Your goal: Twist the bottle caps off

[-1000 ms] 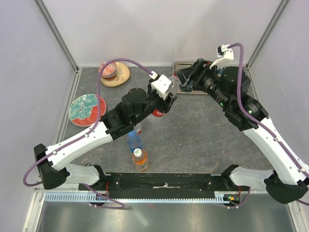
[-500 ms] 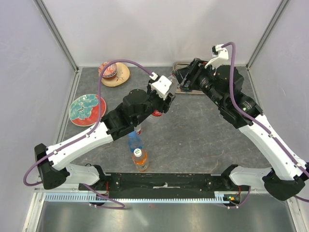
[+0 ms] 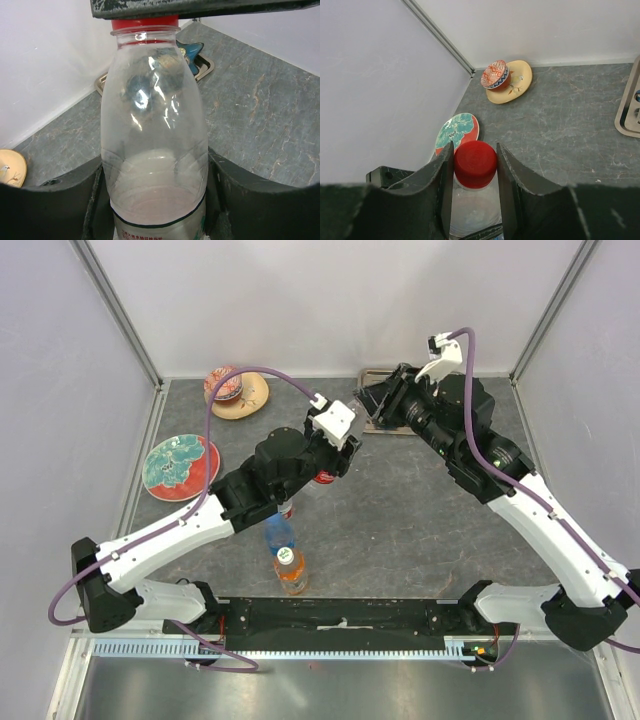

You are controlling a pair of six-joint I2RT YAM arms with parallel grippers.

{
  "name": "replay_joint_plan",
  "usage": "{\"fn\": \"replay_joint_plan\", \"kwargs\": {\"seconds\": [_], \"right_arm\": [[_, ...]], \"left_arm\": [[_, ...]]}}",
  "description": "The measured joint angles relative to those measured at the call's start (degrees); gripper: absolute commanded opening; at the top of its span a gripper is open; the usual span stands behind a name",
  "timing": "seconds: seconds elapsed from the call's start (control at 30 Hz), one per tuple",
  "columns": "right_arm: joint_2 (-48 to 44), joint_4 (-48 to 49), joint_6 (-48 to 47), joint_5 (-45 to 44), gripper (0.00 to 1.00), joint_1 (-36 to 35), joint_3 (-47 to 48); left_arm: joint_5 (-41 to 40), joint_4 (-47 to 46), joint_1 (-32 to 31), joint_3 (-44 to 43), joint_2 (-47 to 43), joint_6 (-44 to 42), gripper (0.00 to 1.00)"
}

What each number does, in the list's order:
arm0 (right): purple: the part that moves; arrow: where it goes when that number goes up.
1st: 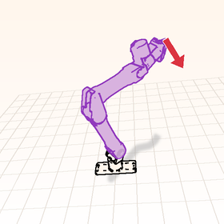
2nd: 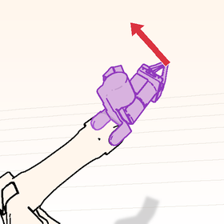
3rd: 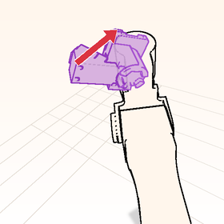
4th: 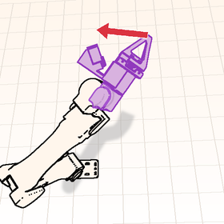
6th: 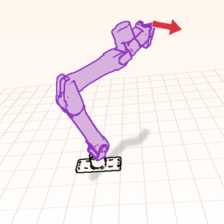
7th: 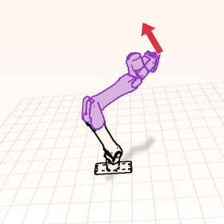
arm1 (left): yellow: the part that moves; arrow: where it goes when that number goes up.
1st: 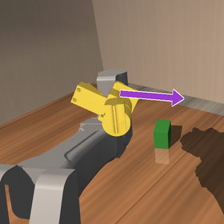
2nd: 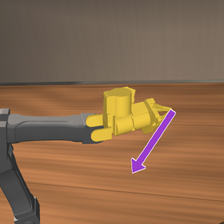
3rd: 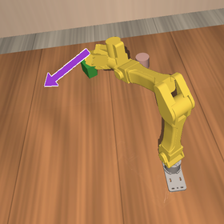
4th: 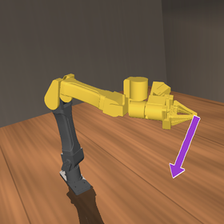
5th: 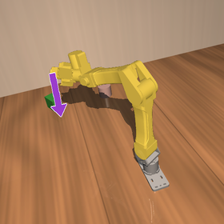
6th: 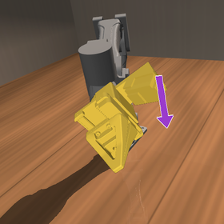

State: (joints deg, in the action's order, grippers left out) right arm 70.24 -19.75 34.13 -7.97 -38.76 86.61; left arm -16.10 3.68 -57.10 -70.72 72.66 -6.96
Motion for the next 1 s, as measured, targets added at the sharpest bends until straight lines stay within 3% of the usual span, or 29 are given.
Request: {"fn": "replay_joint_plan", "kwargs": {"seconds": [0.07, 0.37, 0.53, 0.77, 1.0], "right_arm": [[0.0, 0.3, 0.0, 0.2, 0.0, 0.0, -0.3], [-2.2, 1.2, -2.4, 2.8, 0.0, -0.1, -3.1], [-4.6, 1.6, -5.6, 8.5, 0.0, 1.0, -3.1], [-6.1, 4.8, -8.2, 25.0, 0.0, 4.8, -3.1], [-9.1, 14.5, -9.4, 37.9, 0.0, 5.6, -6.2]], "left_arm": [[-0.1, -0.2, 0.0, 0.5, -0.3, 0.0, 0.36], [4.8, 0.5, 0.9, 2.3, -2.2, 0.1, 0.36], [22.7, 1.4, 6.4, 1.1, -3.5, 3.1, 0.36], [50.6, 0.8, 15.2, -0.8, -3.5, 12.4, 0.36], [73.1, -10.8, 19.6, -0.7, -1.8, 25.8, 0.36]]}}
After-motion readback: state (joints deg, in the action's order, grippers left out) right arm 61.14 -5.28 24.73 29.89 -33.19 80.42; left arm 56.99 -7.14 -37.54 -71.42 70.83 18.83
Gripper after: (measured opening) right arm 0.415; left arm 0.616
